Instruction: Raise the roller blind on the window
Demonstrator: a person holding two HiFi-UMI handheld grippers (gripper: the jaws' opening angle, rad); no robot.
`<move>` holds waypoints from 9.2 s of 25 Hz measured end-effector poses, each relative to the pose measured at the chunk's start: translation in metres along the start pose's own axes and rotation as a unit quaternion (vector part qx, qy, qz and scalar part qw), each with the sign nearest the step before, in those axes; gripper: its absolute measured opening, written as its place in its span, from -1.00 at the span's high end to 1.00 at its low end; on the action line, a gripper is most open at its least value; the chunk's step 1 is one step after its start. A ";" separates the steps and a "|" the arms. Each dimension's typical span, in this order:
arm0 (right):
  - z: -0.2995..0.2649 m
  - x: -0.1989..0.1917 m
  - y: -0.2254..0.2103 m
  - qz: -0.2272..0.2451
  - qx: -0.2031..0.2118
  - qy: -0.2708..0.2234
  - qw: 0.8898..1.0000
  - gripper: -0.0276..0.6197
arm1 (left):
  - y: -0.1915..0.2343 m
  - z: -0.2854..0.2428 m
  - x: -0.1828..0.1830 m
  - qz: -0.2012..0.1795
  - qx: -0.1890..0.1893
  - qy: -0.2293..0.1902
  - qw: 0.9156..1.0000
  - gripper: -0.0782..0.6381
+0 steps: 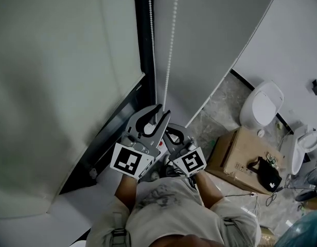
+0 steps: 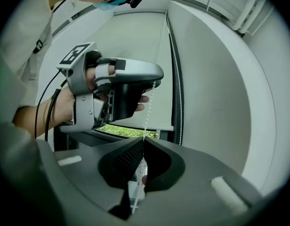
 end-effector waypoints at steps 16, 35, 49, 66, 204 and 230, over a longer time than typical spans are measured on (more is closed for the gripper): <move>0.001 -0.010 0.002 -0.005 0.001 0.010 1.000 0.88 | -0.001 0.001 -0.001 0.007 0.005 -0.017 1.000 0.75; 0.007 -0.072 0.022 -0.043 0.021 0.110 0.993 0.88 | 0.005 0.008 -0.067 0.046 0.030 0.053 0.997 0.76; 0.016 -0.113 0.040 -0.070 0.039 0.164 0.983 0.88 | 0.003 0.016 -0.115 0.063 0.042 0.107 0.991 0.75; 0.035 -0.088 0.022 -0.089 0.039 0.124 0.988 0.74 | 0.008 0.016 -0.128 0.070 0.049 0.119 0.989 0.75; -0.001 0.009 -0.012 -0.014 0.011 -0.045 0.999 0.88 | 0.003 -0.005 0.025 0.014 0.005 -0.019 1.000 0.75; 0.014 -0.080 0.019 -0.076 0.034 0.090 0.992 0.88 | 0.006 0.004 -0.072 0.070 0.020 0.080 0.994 0.76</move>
Point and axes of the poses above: the fingertips, and each gripper's own axes: z backward along the fingers, y to its left, x out of its top, the point moved 9 cm from there along z, backward along the fingers, and after that the axes turned 7 degrees about z, right-handed, at the moved point
